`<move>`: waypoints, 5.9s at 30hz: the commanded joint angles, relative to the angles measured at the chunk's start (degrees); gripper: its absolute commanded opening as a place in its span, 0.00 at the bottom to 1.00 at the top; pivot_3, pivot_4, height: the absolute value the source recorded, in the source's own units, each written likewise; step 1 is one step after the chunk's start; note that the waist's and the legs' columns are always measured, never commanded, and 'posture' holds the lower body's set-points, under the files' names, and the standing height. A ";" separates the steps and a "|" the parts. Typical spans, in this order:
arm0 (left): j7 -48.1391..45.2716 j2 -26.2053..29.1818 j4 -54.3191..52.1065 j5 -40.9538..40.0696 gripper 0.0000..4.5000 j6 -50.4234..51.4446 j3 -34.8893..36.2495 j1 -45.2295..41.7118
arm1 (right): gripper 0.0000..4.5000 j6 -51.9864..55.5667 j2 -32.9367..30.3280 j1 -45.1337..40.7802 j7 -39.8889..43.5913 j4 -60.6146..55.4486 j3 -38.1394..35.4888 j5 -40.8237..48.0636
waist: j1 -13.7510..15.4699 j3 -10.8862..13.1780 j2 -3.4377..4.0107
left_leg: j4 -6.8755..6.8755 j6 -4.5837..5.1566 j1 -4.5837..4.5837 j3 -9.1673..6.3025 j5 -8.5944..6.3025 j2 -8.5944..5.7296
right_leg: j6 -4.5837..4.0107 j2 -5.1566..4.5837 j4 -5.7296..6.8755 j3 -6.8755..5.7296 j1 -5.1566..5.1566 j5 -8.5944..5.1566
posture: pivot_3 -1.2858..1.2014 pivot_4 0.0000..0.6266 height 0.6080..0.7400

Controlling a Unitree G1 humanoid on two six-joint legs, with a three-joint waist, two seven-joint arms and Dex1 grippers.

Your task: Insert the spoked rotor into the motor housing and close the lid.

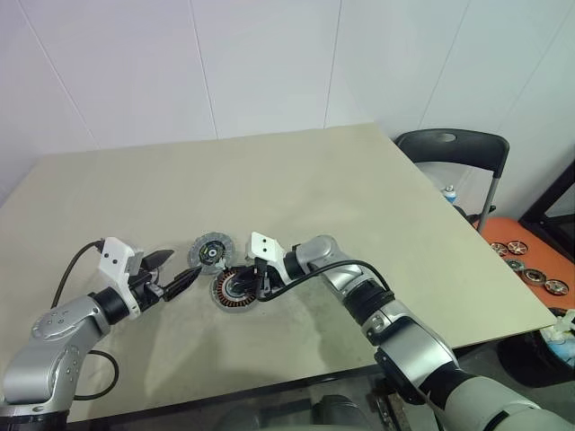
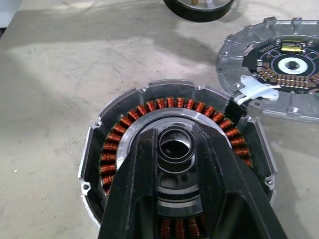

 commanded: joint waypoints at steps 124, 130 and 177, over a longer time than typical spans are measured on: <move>-1.39 3.66 -0.49 -3.65 0.96 1.77 10.79 4.47 | 0.01 -0.36 3.73 -3.75 -0.75 0.81 -7.50 2.04 | -0.43 -0.17 -0.19 | -0.01 -0.16 0.02 0.11 0.09 0.08 | -0.15 0.05 0.12 0.00 -0.11 0.09 | 0.52 0.00 1.00; -1.56 3.57 -2.02 -3.48 0.96 1.01 14.51 10.35 | 0.01 5.34 2.70 -5.16 2.90 -5.44 -8.39 5.22 | -0.19 -0.04 0.01 | -0.06 -0.12 0.01 0.11 0.07 0.10 | -0.14 0.05 0.07 -0.01 -0.11 0.09 | 0.52 0.00 1.00; 5.58 -4.21 26.38 3.29 0.96 -5.15 8.32 -5.14 | 0.01 2.64 1.26 -4.64 -2.48 -0.19 -8.20 2.48 | -0.22 -0.25 -0.31 | -0.03 -0.19 0.01 0.11 0.10 0.11 | -0.18 0.04 0.10 -0.03 -0.13 0.12 | 0.52 0.00 1.00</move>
